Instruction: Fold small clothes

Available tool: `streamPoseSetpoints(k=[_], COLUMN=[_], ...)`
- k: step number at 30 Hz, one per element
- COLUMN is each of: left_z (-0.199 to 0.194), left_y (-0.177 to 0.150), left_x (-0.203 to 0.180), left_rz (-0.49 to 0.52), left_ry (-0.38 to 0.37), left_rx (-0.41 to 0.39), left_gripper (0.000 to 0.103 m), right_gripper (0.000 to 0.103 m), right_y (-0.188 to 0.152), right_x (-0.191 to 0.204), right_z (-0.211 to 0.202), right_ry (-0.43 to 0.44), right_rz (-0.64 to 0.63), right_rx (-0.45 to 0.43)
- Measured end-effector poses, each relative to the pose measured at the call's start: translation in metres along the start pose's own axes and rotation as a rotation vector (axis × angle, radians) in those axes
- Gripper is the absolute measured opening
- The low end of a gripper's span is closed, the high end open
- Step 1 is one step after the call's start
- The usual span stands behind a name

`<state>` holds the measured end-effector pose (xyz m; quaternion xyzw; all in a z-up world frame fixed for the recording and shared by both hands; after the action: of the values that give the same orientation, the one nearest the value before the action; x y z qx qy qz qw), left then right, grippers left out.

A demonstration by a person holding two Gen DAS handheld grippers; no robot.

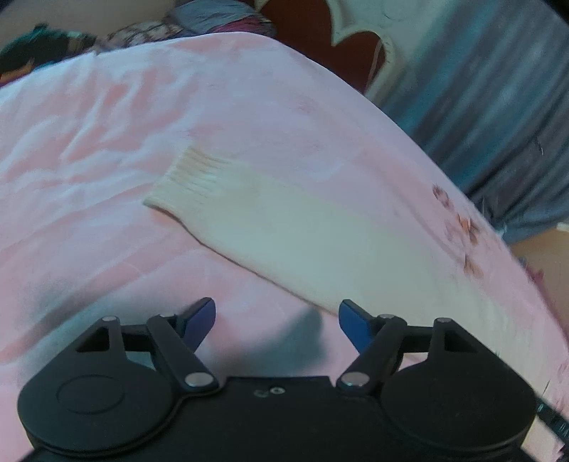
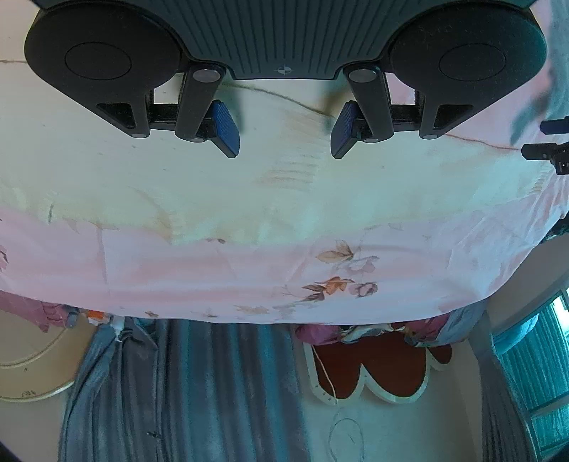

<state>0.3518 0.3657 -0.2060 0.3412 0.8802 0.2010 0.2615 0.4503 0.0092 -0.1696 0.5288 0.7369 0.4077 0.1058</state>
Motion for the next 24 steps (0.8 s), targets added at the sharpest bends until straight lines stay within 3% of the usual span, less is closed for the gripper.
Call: streamPoseSetpoints(k=[7, 10, 14, 15, 19, 24], left_z=[0.014, 0.020, 0.029, 0.031, 0.029, 0.003], left_y=[0.024, 0.032, 0.040, 0.041, 0.044, 0.050], left_x=[0.017, 0.021, 0.030, 0.033, 0.037, 0.001], left_rz=[-0.151, -0.182, -0.208, -0.215, -0.228, -0.109], left_ry=[-0.075, -0.078, -0.056, -0.044, -0.048, -0.095], left_rx=[-0.035, -0.068, -0.117, -0.125, -0.143, -0.208], left_gripper=[0.073, 0.061, 0.024, 0.012, 0.004, 0.003], right_gripper=[0.056, 0.056, 0.056, 0.056, 0.056, 0.056], right_y=[0.009, 0.004, -0.015, -0.014, -0.008, -0.014], right_x=[0.000, -0.005, -0.009, -0.009, -0.012, -0.010], right_z=[0.013, 0.021, 0.044, 0.044, 0.039, 0.045], right_ry=[-0.034, -0.053, -0.070, -0.073, -0.065, -0.090], right_rz=[0.000, 0.017, 0.008, -0.004, 0.036, -0.029], right_rx=[-0.008, 0.004, 0.077, 0.062, 0.042, 0.069])
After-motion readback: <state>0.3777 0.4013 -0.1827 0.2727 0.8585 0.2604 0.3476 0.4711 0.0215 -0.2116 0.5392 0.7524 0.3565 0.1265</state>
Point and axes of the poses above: each gripper's, at about its wrist camera, not at the fingertips, and z roughly the way its jaws point, x to its left, y to its top, the point moved 10 cm from there along z, roughly the way its jaws point, and after that the axes turned 2 degrees about y, right-handed, at the moved point
